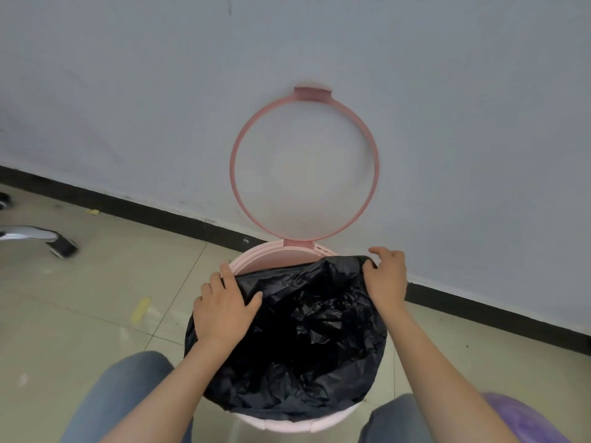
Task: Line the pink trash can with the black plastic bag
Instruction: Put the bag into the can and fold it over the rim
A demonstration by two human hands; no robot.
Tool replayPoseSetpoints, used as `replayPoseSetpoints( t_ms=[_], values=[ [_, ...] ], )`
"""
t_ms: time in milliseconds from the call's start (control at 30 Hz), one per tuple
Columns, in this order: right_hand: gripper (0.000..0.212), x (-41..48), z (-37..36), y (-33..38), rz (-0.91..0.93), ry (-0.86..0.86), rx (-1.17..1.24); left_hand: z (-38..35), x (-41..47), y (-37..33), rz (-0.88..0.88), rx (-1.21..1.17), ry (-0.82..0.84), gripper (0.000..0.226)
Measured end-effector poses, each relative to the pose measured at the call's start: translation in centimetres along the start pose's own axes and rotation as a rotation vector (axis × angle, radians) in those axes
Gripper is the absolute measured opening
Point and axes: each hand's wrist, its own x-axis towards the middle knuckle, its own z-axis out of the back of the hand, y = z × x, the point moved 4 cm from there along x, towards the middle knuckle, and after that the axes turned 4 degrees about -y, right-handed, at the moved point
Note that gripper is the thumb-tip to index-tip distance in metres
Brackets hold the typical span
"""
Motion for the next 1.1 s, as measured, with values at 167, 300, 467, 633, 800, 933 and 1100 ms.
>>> replayPoseSetpoints(
  t_ms=[167, 300, 467, 633, 800, 933, 1100],
  values=[
    [0.036, -2.2, -1.0, -0.7, -0.053, 0.194, 0.067, 0.4, -2.6, 1.0, 0.068, -0.119, -0.018, 0.047],
    [0.036, -3.6, -0.4, -1.1, -0.036, 0.230, 0.085, 0.6, -3.2, 2.8, 0.008, -0.192, -0.053, 0.030],
    [0.028, -5.1, 0.1, -1.8, 0.034, 0.225, 0.010, 1.2, -2.3, 3.6, -0.019, -0.246, -0.105, 0.036],
    [0.048, -5.7, -0.9, -1.8, 0.167, 0.368, -0.257, 0.9, -0.8, 4.1, 0.058, -0.455, -0.095, 0.036],
    [0.056, -4.7, -1.2, -1.6, 0.065, 0.505, -0.290, 0.6, 1.8, 3.4, 0.063, -0.646, -0.003, 0.033],
    [0.047, -3.6, -0.4, 0.5, 0.035, 0.387, -0.051, 1.1, 3.1, 3.2, 0.076, -0.657, 0.030, 0.023],
    [0.027, -2.5, -1.3, 2.7, 0.185, 0.455, -0.147, 2.5, 3.3, 0.3, -0.144, -0.498, 0.041, 0.029]
  ],
)
